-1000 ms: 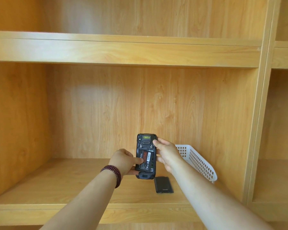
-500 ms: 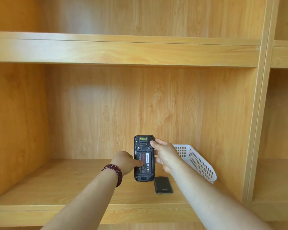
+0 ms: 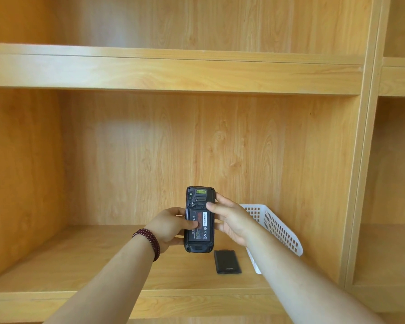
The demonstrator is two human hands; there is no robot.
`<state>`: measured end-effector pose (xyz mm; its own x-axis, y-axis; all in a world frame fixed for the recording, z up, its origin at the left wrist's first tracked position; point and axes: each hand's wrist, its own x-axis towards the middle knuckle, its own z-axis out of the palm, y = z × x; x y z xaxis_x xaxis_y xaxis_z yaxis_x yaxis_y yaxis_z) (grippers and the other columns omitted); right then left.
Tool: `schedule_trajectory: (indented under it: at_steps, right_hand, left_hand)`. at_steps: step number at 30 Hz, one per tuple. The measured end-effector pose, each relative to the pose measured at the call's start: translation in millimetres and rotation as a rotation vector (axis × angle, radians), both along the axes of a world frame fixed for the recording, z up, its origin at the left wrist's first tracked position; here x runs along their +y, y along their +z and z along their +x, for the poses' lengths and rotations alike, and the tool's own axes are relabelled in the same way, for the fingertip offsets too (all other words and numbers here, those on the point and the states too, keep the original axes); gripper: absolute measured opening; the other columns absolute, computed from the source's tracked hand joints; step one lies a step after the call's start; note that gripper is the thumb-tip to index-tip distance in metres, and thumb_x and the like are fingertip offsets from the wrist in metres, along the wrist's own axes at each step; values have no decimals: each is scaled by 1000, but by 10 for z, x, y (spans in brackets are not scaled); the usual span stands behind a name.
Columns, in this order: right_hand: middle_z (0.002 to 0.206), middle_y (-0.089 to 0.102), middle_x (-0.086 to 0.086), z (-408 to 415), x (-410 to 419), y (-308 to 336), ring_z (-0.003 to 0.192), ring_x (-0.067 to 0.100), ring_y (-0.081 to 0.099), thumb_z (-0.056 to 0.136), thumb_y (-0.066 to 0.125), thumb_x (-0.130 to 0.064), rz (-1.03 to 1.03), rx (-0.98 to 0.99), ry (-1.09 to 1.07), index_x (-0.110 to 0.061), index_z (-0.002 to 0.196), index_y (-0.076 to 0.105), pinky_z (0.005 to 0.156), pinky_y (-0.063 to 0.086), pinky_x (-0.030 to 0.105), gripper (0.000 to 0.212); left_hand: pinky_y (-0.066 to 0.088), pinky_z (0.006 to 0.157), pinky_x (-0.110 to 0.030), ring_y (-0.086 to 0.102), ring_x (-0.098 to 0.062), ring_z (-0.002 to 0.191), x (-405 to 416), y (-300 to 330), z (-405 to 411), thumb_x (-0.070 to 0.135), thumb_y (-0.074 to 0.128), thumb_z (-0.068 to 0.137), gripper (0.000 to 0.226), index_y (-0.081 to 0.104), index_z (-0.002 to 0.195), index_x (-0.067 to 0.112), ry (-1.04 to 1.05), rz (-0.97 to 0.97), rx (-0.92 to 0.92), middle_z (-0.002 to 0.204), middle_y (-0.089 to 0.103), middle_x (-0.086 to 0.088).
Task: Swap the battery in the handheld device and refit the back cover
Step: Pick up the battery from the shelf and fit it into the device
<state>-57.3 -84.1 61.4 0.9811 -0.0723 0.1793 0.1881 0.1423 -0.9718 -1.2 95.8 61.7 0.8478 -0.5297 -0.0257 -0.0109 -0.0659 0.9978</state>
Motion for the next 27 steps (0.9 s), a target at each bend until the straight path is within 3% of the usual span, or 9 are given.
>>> schedule_trajectory:
  at_steps: [3, 7, 15, 21, 27]
  right_hand:
    - [121, 71, 7, -32, -30, -42, 113, 24, 66, 83, 71, -2, -126, 55, 88, -27, 129, 58, 92, 54, 45, 53]
    - [124, 68, 13, -42, -24, -78, 112, 29, 66, 81, 67, 9, -149, 40, 76, -14, 129, 59, 98, 50, 52, 55]
    - [119, 71, 5, -32, 11, -72, 106, 21, 70, 86, 68, 1, -208, -19, -29, -17, 132, 58, 92, 56, 43, 50]
    - [119, 71, 3, -17, 7, -62, 109, 21, 68, 87, 67, -2, -223, -12, -57, -19, 130, 59, 97, 52, 48, 47]
    - [106, 76, 0, -16, 28, -81, 92, 13, 74, 89, 69, -12, -195, -9, -103, -21, 113, 67, 64, 59, 28, 26]
  left_hand:
    - [61, 64, -37, 75, -25, 84, -7, 11, 12, 0, 73, 81, 30, 62, 108, 7, 10, -35, -16, 90, 78, -9]
    - [60, 63, -36, 74, -25, 87, -38, 34, 13, 2, 73, 83, 27, 63, 108, 7, 27, -49, -47, 97, 77, -10]
    - [60, 61, -30, 74, -17, 86, -62, 13, 15, 8, 71, 86, 24, 64, 110, 8, 46, -73, -169, 101, 75, -6]
    - [62, 66, -36, 74, -23, 89, 8, 59, 32, 2, 78, 78, 43, 60, 114, 17, -46, 15, -201, 106, 71, -8]
    - [62, 73, -47, 73, -29, 90, -11, 23, 10, -5, 76, 76, 44, 60, 112, 15, -28, 62, -256, 107, 68, -11]
